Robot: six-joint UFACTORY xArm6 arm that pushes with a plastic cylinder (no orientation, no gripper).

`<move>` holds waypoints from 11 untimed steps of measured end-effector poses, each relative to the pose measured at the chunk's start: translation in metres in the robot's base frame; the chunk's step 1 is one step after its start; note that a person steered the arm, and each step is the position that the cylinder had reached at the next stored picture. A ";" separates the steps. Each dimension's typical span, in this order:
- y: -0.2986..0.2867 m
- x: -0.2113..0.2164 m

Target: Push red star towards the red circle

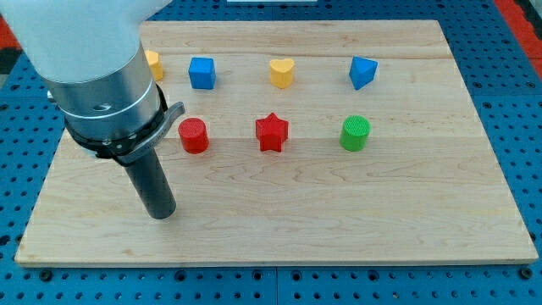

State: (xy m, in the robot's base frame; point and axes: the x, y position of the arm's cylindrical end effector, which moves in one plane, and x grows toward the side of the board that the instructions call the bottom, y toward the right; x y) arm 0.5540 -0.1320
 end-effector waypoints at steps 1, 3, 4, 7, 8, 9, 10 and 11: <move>0.007 -0.008; 0.073 -0.016; 0.097 -0.003; 0.151 -0.085; 0.174 -0.121; 0.153 -0.139; 0.111 -0.139; 0.095 -0.139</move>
